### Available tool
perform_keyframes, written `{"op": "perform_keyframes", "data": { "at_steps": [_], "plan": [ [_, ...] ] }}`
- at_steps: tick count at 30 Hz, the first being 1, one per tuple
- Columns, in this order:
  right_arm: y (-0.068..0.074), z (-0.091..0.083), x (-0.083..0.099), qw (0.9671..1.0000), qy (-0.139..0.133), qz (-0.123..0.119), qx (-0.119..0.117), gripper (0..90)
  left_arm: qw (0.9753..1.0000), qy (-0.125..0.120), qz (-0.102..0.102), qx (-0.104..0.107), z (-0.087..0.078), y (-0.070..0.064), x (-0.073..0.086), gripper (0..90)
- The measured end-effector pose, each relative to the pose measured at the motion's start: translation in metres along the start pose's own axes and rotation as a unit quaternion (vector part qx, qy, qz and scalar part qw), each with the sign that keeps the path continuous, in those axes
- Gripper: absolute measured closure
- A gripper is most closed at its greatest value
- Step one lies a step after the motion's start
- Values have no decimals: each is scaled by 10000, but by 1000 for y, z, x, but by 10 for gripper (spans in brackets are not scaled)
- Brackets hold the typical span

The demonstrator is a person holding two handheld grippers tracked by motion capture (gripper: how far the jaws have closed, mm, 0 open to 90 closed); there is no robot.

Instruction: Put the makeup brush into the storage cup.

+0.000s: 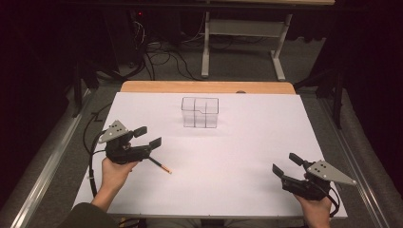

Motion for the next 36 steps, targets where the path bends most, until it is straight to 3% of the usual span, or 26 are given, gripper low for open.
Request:
{"op": "perform_keyframes", "data": {
  "at_steps": [3,20,36],
  "plan": [
    [0,1,1,10000,29,-28,2,270,10000,-2,-50,55,3,-1,-3,269],
    [1,2,1,10000,48,-45,-15,268,9998,168,142,-29,29,-4,-15,272],
    [1,1,1,10000,30,-51,-28,267,9997,216,140,26,51,-9,-21,272]
  ]
}}
Point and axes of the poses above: each handheld gripper's, and its own axes: z roughly forward along the jaws, x roughly out of its underside, y roughly to its left, the point moved 8 cm from there along z, roughly forward along the jaws, and after that the axes turned 11 degrees about y, right-handed, at the moved point
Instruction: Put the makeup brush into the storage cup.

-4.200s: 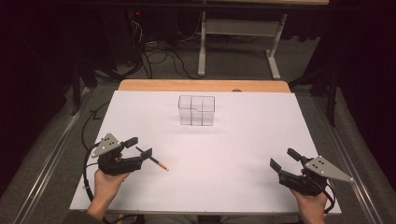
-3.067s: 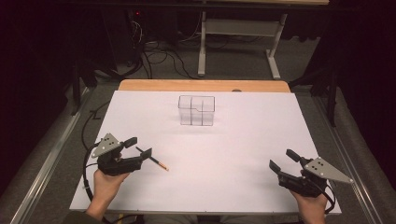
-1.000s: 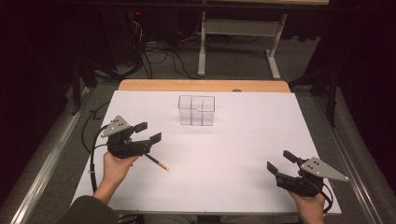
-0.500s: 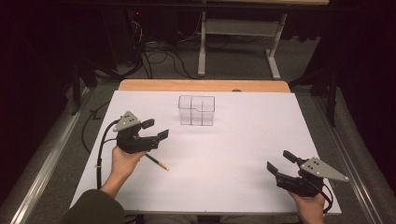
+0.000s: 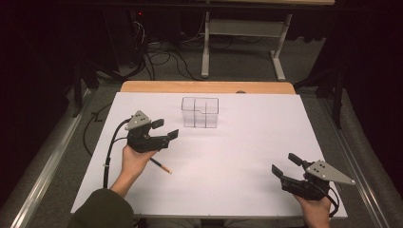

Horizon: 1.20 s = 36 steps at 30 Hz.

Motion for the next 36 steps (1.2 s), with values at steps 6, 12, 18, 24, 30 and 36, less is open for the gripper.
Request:
{"op": "perform_keyframes", "data": {
  "at_steps": [6,12,18,24,30,36],
  "plan": [
    [0,0,0,10000,-1,12,-8,267,9999,77,76,-7,4,-2,1,272],
    [0,0,0,10000,16,-2,-14,267,9998,141,108,-52,2,-1,2,273],
    [0,0,0,10000,24,8,-3,267,9997,224,122,-60,2,0,3,277],
    [0,0,0,10000,18,2,-10,267,9988,442,141,-131,2,2,5,289],
    [0,0,0,10000,17,-3,-10,267,9980,595,175,-117,3,1,7,289],
    [0,0,0,10000,5,4,-8,267,9973,688,207,-150,-1,4,8,285]
  ]
}}
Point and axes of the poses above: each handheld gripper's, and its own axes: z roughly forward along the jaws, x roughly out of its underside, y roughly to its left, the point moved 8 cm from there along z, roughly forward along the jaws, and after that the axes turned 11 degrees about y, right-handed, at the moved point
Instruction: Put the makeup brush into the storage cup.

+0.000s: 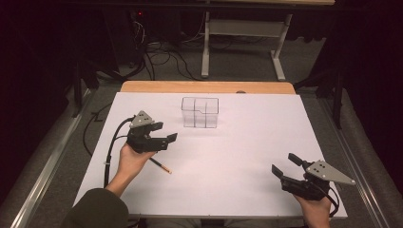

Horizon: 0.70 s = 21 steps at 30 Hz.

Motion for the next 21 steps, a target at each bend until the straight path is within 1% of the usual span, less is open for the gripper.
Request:
{"op": "perform_keyframes", "data": {
  "at_steps": [1,2,3,4,6,9,13,18,21],
  "plan": [
    [0,0,0,10000,3,-3,0,267,10000,9,10,-23,-1,1,0,284],
    [0,0,0,10000,3,-4,-1,267,10000,31,10,16,-1,0,1,282],
    [0,0,0,10000,6,-2,-3,267,10000,46,24,12,-1,1,1,281],
    [0,0,0,10000,2,0,-5,267,9999,82,76,18,-2,1,2,276],
    [0,0,0,10000,1,5,-5,267,9999,122,111,2,-3,2,3,272],
    [0,0,0,10000,2,6,-7,267,9998,154,112,1,-4,3,4,268],
    [0,0,0,10000,-1,9,-8,267,9994,327,103,21,-5,5,6,262],
    [0,0,0,10000,0,17,-11,267,9989,456,130,-36,-8,8,8,253],
    [0,0,0,10000,5,38,-21,267,9987,482,168,-62,-8,8,8,249]
  ]
}}
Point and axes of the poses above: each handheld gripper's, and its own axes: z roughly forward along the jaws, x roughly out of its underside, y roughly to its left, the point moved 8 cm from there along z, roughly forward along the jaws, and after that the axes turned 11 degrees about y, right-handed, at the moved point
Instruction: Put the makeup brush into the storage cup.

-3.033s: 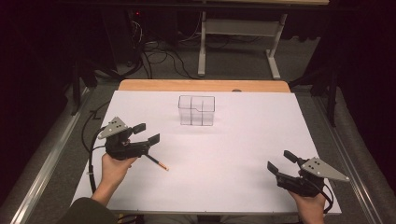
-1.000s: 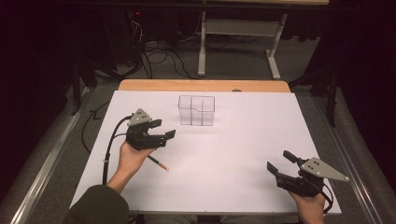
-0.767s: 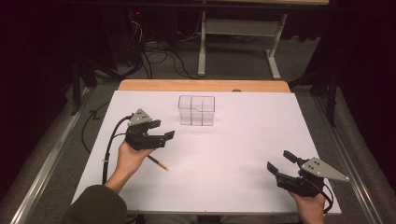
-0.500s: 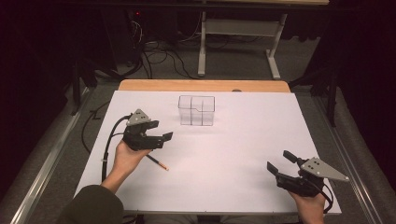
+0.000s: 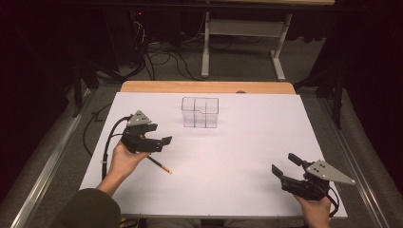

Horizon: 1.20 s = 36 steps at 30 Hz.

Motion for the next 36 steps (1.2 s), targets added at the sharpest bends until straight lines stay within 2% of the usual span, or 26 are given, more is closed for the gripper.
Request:
{"op": "perform_keyframes", "data": {
  "at_steps": [20,36],
  "plan": [
    [-1,-1,0,10000,-22,-9,29,267,9986,496,201,-7,-1,-1,3,257],
    [-1,-1,-1,10000,-35,-15,26,268,9957,887,259,30,-3,1,8,246]
  ]
}}
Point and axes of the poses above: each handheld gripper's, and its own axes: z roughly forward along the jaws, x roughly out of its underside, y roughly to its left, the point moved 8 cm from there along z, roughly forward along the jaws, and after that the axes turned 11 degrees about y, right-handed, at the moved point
